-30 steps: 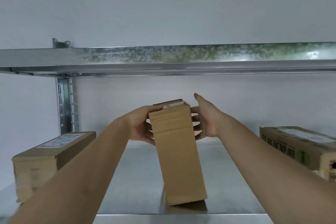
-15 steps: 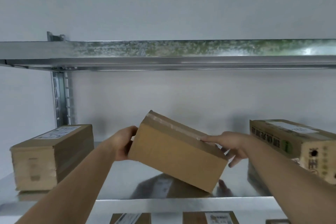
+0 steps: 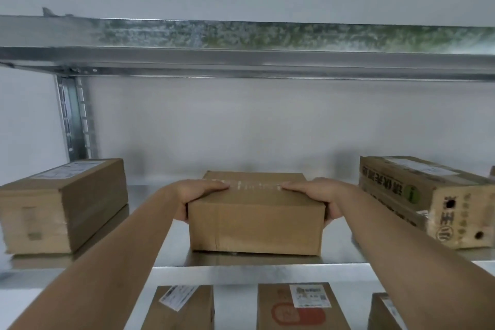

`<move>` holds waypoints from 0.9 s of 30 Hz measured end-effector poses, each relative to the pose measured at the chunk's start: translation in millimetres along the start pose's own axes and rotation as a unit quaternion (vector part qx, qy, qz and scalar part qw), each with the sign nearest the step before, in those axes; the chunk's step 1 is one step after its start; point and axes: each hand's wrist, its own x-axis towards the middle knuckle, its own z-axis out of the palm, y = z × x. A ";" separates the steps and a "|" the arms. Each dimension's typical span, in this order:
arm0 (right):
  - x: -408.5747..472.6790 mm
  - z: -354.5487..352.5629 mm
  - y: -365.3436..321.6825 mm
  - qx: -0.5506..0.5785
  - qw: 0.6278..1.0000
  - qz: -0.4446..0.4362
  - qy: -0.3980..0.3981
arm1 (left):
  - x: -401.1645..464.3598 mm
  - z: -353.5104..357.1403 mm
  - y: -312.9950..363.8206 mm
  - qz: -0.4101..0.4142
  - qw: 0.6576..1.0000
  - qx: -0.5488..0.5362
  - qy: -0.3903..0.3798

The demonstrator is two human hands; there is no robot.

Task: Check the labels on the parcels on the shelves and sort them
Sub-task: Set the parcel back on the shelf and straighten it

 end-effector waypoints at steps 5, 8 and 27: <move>1.2 0.1 3.3 0.003 1.000 0.010 -0.021 | 3.4 -1.0 -0.8 -0.010 1.000 -0.008 -0.005; 3.0 -0.3 1.7 -0.003 1.000 0.009 -0.025 | 5.9 -0.8 1.1 -0.022 1.000 -0.011 0.005; 15.6 -2.8 1.3 0.005 1.000 0.014 -0.028 | 15.1 -6.1 2.1 -0.042 0.999 -0.020 -0.023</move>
